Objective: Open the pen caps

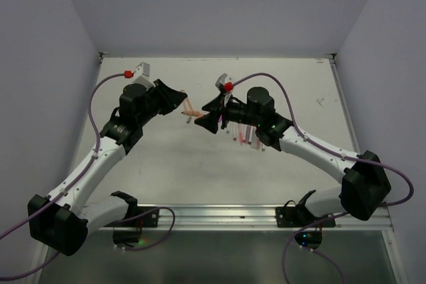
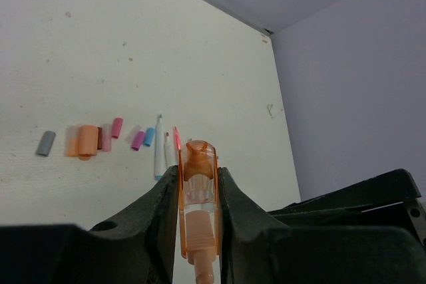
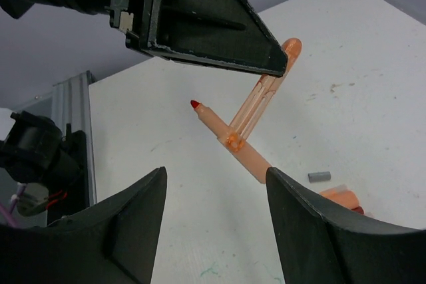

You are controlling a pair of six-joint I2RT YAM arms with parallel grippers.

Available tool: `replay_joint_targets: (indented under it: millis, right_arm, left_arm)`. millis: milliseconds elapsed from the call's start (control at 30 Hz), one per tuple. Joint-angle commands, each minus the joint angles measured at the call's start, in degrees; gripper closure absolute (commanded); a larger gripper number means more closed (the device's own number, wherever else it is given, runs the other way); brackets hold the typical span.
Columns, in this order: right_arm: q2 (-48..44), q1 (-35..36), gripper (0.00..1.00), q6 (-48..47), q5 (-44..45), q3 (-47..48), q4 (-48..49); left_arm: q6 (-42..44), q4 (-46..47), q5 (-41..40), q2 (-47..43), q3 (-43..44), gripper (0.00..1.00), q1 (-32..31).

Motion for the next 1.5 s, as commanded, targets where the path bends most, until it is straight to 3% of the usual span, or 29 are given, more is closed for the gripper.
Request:
replay_joint_targets:
  millis: [0,367,633,933,1133,1233,1333,1467]
  right_arm:
    - [2.46,-0.51,0.35,-5.82,-4.59,3.84,-4.02]
    - [4.75,-2.27,0.34,-13.12,-6.97,5.51,-6.66]
    - [5.63,-2.18,0.42,-14.79,-11.18,7.44,-8.33]
    - [5.81,-2.27,0.56,-16.72,-14.96,8.76,-10.53]
    - [4.67,-2.27,0.8,-17.43,-16.46,9.03,-11.58]
    - [3.88,-2.27,0.89,-17.87,-16.81,9.29,-12.02]
    - [2.82,-2.27,0.94,-17.87,-17.77,9.64,-12.11]
    - [1.16,-2.18,0.97,-16.99,-18.39,9.56,-11.15]
  left_arm:
    - [2.31,-0.83,4.5,0.14,3.49,0.94,0.14]
    - [4.25,-4.08,9.85,0.4,6.22,0.94,0.14]
    - [4.51,-4.96,12.76,0.58,6.83,0.94,0.14]
    - [5.48,-6.81,14.87,0.58,8.94,0.94,0.22]
    - [5.48,-7.51,17.68,0.84,9.47,0.93,0.22]
    - [6.7,-9.35,18.74,0.93,10.52,0.89,0.22]
    - [8.81,-11.64,19.53,1.02,11.93,0.77,0.22]
    - [11.19,-13.66,19.79,0.84,14.29,0.43,0.22]
